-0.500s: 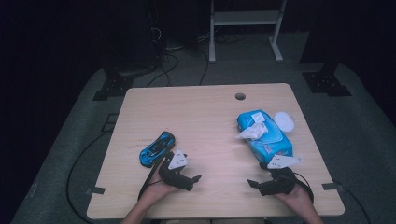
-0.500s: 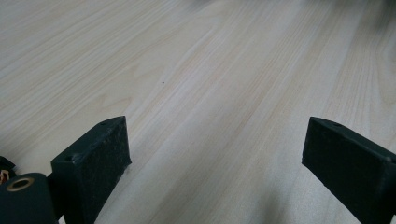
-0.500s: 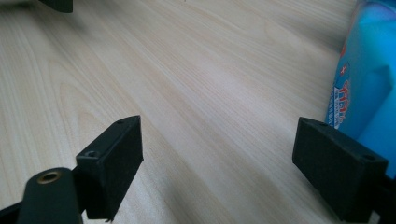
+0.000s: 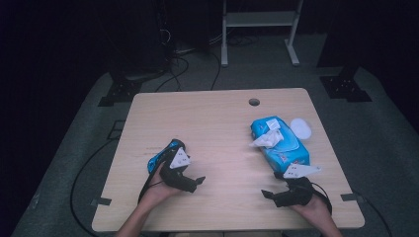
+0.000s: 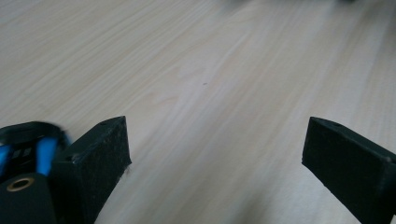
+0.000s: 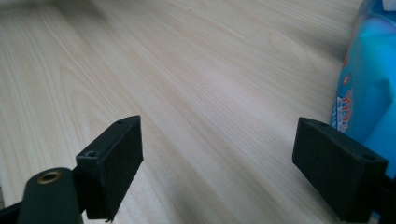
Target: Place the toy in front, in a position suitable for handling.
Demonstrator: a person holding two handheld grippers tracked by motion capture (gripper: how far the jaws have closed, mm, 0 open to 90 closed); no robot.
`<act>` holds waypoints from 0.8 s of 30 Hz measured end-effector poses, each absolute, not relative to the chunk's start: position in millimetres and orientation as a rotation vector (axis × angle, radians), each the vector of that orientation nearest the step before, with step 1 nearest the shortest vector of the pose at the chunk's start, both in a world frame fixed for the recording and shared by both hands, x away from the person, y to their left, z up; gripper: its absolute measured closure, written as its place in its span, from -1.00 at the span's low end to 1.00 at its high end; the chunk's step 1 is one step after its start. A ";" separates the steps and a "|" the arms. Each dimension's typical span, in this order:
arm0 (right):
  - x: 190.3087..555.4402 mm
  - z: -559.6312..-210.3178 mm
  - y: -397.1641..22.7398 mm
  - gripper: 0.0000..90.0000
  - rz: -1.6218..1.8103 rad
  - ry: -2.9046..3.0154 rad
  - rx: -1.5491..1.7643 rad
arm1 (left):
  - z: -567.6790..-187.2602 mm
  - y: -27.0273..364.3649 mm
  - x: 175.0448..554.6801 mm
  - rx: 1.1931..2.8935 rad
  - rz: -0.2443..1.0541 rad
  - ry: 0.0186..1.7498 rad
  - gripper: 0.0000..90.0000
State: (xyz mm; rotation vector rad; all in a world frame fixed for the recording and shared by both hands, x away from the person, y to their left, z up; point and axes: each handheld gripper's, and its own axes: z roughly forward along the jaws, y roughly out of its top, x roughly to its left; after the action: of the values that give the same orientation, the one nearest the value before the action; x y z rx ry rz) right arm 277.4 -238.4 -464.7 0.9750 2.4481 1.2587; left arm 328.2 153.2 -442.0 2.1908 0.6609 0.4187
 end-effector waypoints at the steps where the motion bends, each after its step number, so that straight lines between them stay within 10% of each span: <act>1: 277.4 -464.1 -237.7 -0.66 1.259 2.448 0.974 | -441.5 156.9 330.9 2.197 0.419 0.667 -0.84; 24: 274.7 -461.2 -233.7 -0.66 1.252 2.491 0.949 | -428.7 225.6 388.5 2.307 0.512 0.844 -0.84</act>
State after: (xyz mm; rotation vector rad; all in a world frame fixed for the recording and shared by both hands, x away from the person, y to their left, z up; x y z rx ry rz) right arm 274.7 -233.7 -461.2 0.9493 2.4905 1.2519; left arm 388.5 225.6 -428.7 2.3067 0.8437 0.5125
